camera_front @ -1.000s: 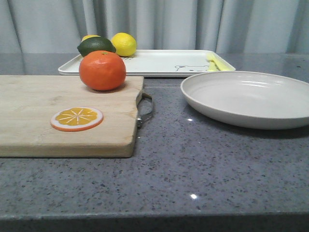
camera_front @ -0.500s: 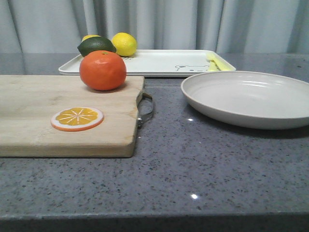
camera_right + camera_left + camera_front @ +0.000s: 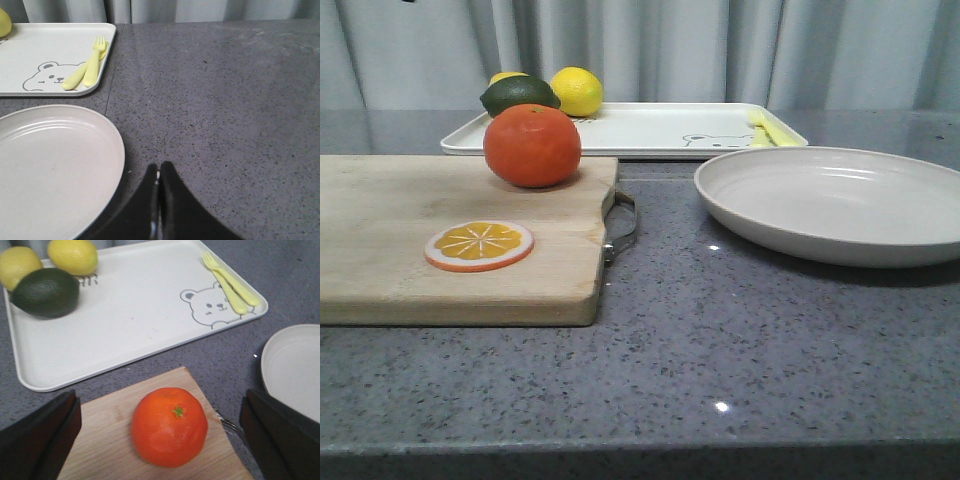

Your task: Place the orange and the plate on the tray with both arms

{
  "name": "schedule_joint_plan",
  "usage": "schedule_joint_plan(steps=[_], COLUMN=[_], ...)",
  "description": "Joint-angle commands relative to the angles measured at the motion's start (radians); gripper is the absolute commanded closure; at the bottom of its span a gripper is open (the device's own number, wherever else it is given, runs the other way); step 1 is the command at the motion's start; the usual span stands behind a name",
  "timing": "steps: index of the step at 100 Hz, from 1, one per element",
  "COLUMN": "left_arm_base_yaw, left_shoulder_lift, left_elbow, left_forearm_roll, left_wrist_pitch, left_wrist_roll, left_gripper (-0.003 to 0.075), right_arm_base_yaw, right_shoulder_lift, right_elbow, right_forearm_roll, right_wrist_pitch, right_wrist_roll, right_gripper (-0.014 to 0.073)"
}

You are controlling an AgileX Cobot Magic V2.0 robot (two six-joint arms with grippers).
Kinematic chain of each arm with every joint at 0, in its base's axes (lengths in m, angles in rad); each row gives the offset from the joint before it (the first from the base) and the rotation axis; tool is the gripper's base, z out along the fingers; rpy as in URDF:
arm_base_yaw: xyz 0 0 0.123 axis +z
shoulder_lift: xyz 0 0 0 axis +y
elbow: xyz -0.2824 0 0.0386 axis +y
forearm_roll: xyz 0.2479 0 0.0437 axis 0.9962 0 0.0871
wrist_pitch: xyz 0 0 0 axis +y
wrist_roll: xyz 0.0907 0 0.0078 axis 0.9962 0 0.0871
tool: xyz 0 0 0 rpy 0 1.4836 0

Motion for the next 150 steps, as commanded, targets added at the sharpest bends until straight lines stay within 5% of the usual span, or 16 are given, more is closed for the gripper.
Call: schedule_joint_plan(steps=[1,31,123,150], left_arm_base_yaw=[-0.015,-0.015,-0.012,-0.012], left_shoulder_lift=[0.032,0.178,0.345,0.345], left_elbow=[-0.096,-0.289,-0.328,-0.328], left_forearm_roll=[-0.017,-0.023,-0.011,-0.011], left_wrist_pitch=[0.032,0.210,0.262,0.280], left_wrist_roll=[-0.003,-0.003,-0.003,-0.003], left_gripper=[0.0097,0.0097,0.0104,0.0276], right_arm_base_yaw=[-0.003,-0.003,-0.003,-0.003], right_shoulder_lift=[0.007,0.007,0.007,0.007], right_elbow=[-0.038,-0.038,-0.038,-0.038], right_forearm_roll=[-0.011,-0.011,-0.011,-0.011], right_wrist_pitch=[-0.068,-0.068,-0.068,-0.067], right_wrist_roll=[-0.003,-0.003,-0.003,-0.003], right_gripper=[0.0660,0.0660,0.0660,0.0660])
